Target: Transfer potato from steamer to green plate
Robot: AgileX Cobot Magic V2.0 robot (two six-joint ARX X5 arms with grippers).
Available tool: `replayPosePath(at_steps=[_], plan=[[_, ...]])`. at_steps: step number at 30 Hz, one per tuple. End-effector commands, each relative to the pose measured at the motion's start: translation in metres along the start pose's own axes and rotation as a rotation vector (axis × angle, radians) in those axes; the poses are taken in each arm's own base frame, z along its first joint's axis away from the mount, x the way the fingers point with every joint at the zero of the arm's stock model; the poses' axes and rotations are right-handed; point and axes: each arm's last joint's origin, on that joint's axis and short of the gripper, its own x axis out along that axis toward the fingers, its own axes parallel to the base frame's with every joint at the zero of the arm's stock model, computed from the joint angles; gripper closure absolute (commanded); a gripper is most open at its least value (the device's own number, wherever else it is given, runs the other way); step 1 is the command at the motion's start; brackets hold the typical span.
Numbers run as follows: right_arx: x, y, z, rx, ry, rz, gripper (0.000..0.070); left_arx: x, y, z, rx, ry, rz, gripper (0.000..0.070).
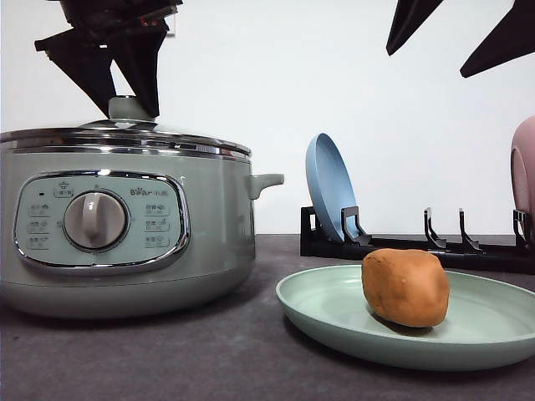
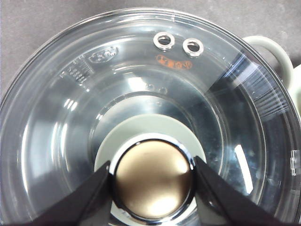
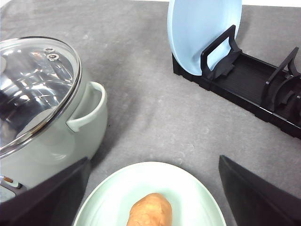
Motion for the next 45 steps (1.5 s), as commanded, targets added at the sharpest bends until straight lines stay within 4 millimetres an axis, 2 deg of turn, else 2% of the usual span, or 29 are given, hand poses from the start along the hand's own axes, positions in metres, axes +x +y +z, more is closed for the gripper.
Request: replayPosePath(at_steps=[1, 23, 29, 31, 32, 36, 38, 45], plan=[[-0.001, 0.003, 0.004, -0.013, -0.014, 0.007, 0.0148, 0.005, 0.000, 0.007, 0.027, -0.012, 0.021, 0.0691], [-0.001, 0.002, 0.004, -0.025, -0.020, -0.012, 0.0148, 0.005, -0.009, 0.010, 0.055, -0.042, 0.015, 0.0691], [-0.001, 0.002, 0.004, -0.031, -0.020, -0.012, 0.0148, 0.005, -0.009, 0.007, 0.048, -0.006, 0.013, 0.0691], [-0.001, 0.002, 0.004, -0.032, -0.020, -0.011, 0.0148, 0.005, -0.010, 0.005, 0.045, 0.011, 0.012, 0.0655], [-0.001, 0.002, 0.004, -0.032, -0.020, -0.011, 0.0148, 0.005, -0.010, 0.004, 0.044, 0.020, 0.012, 0.0609], [-0.001, 0.002, 0.004, -0.032, -0.016, -0.005, 0.0148, 0.005, -0.010, 0.004, 0.044, 0.023, 0.012, 0.0329], [-0.001, 0.002, 0.003, -0.033, -0.010, -0.003, 0.0148, 0.003, -0.010, 0.004, 0.044, 0.016, 0.012, 0.0228], [-0.001, 0.002, 0.001, -0.038, 0.020, 0.007, 0.0148, -0.017, -0.010, 0.002, 0.045, -0.050, 0.014, 0.0212]])
